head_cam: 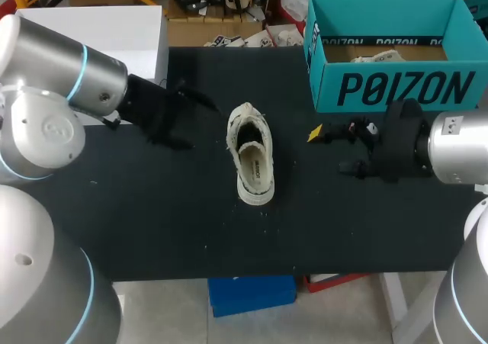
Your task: Take the shoe out of the shoebox, open the shoe tongue, remove and reinsert the insole, then place the shoe into the shoebox
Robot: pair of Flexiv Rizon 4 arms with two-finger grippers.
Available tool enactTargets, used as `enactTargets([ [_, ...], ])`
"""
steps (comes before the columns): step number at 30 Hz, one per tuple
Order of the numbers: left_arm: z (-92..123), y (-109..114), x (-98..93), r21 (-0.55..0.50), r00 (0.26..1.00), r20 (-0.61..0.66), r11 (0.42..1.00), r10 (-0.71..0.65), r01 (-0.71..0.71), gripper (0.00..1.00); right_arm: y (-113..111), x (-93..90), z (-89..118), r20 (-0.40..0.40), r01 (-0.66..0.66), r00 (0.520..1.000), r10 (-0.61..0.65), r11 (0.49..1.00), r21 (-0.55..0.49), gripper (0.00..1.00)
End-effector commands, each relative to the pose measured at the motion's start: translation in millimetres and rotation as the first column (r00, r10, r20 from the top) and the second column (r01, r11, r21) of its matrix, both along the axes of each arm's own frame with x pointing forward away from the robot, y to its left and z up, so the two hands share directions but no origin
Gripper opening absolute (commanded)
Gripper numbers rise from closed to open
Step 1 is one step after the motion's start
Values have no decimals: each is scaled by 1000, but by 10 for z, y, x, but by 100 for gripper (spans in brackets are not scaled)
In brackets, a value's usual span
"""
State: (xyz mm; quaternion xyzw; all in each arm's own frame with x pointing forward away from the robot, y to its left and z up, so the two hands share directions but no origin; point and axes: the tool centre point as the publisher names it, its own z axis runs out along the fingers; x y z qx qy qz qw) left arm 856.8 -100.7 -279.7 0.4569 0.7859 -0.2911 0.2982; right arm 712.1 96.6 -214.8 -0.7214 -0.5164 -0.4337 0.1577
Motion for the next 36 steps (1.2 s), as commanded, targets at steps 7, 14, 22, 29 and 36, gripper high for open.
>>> enactTargets([
  [7,-127,225,-124,20,873,-312,921,376,-389,100,3,-3,2,-1,1,1000,-1,1000,-1,100],
  [14,24,525,-96,67,649,-494,770,579,-635,100,3,-3,2,-1,1,1000,-1,1000,-1,100],
  [22,163,763,-67,127,394,-697,644,599,-754,100,3,-3,2,-1,1,1000,-1,1000,-1,100],
  [29,208,833,-136,158,304,-784,648,540,-745,100,3,-3,2,-1,1,1000,-1,1000,-1,100],
  [36,211,855,-156,136,317,-816,695,483,-706,100,3,-3,2,-1,1,1000,-1,1000,-1,100],
])
